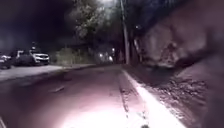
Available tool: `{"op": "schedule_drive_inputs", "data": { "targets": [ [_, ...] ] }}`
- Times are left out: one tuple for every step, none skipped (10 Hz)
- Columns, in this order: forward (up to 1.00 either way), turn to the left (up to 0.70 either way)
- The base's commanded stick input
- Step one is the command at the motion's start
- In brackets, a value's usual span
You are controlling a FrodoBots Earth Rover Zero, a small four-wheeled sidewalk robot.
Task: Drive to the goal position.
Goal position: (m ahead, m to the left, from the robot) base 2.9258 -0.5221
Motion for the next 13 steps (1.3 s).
{"op": "schedule_drive_inputs", "data": {
  "targets": [
    [0.70, 0.13],
    [0.70, 0.06],
    [0.70, 0.00],
    [0.70, -0.01],
    [0.70, -0.01],
    [0.70, -0.02],
    [0.70, -0.03],
    [0.70, -0.03],
    [0.70, -0.04],
    [0.70, -0.05],
    [0.70, -0.05],
    [0.70, -0.06],
    [0.70, -0.20]
  ]
}}
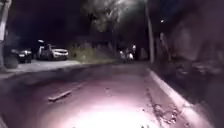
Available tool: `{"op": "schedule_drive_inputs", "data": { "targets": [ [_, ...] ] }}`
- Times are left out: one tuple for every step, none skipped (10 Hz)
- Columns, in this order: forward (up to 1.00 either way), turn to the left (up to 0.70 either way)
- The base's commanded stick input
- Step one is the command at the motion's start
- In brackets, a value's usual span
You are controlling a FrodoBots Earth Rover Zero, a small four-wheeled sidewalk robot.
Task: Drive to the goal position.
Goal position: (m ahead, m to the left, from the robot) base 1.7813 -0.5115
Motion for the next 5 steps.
{"op": "schedule_drive_inputs", "data": {
  "targets": [
    [0.70, -0.35],
    [0.70, -0.35],
    [0.70, -0.35],
    [0.70, -0.35],
    [0.70, -0.33]
  ]
}}
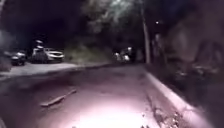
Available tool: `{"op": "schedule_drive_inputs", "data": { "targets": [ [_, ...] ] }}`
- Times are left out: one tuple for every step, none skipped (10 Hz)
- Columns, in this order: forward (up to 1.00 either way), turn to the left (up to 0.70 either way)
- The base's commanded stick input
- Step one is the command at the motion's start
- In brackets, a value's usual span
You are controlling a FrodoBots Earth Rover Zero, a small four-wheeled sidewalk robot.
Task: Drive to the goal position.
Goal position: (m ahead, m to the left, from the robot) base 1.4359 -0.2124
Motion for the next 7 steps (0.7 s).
{"op": "schedule_drive_inputs", "data": {
  "targets": [
    [0.70, -0.28],
    [0.70, -0.22],
    [0.70, -0.16],
    [0.70, -0.14],
    [0.70, -0.29],
    [0.70, -0.35],
    [0.70, -0.23]
  ]
}}
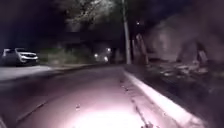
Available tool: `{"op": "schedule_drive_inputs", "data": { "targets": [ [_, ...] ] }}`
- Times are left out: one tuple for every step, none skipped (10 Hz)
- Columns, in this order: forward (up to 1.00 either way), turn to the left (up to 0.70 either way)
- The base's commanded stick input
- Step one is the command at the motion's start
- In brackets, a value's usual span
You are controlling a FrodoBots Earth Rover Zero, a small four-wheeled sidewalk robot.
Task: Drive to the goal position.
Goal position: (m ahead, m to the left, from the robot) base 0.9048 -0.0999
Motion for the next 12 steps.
{"op": "schedule_drive_inputs", "data": {
  "targets": [
    [0.70, -0.07],
    [0.70, 0.00],
    [0.70, 0.00],
    [0.66, 0.00],
    [0.45, 0.00],
    [0.25, 0.00],
    [0.04, 0.00],
    [0.00, 0.00],
    [0.00, 0.00],
    [0.00, 0.00],
    [0.00, 0.00],
    [0.00, 0.00]
  ]
}}
